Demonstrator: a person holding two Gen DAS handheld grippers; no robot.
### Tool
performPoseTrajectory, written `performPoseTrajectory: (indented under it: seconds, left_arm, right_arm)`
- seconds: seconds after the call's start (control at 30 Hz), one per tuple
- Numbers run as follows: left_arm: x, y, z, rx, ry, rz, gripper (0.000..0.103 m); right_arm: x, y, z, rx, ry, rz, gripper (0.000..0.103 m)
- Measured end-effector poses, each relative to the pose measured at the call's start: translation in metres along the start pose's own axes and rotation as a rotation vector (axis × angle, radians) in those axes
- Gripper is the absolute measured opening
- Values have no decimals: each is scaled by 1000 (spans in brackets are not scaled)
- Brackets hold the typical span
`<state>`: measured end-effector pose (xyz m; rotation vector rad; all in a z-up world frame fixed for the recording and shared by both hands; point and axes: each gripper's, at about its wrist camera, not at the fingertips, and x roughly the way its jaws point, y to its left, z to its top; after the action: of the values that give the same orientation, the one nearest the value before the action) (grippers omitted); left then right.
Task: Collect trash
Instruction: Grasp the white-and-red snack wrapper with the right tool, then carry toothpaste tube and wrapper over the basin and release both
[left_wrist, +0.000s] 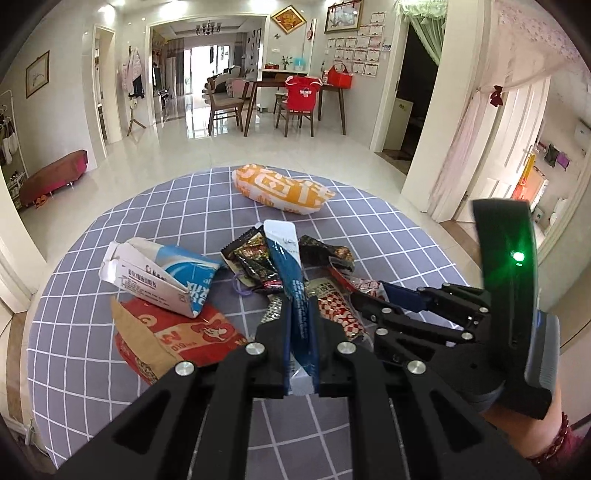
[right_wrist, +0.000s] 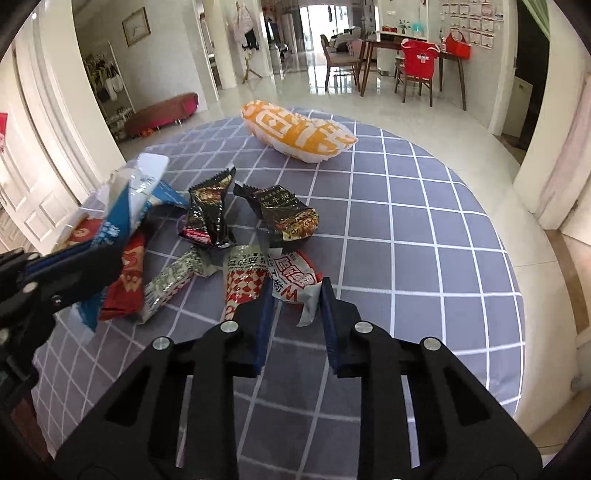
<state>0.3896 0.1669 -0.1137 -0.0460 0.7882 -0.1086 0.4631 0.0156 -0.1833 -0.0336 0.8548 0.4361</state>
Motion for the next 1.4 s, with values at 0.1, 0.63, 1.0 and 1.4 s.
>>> performPoseTrajectory:
  seconds: [0.1,0.63,1.0,1.4]
  left_arm:
    - [-3,-7,-3,6,1,-6,8]
    - [-17,-141,-12,161,11,-182,8]
    - [31,-287,-49,349,153,-364,8]
    - [85,-357,-70,406,273,-343,74]
  right_arm:
    - [-15,-7,-6,37,-21,35,24]
    - [-150,-101,-72,248,-214,25,24]
    - [-217,-207,-163,453,-264,-174,24]
    - [-236,-272,-218,624,-287,-269,24]
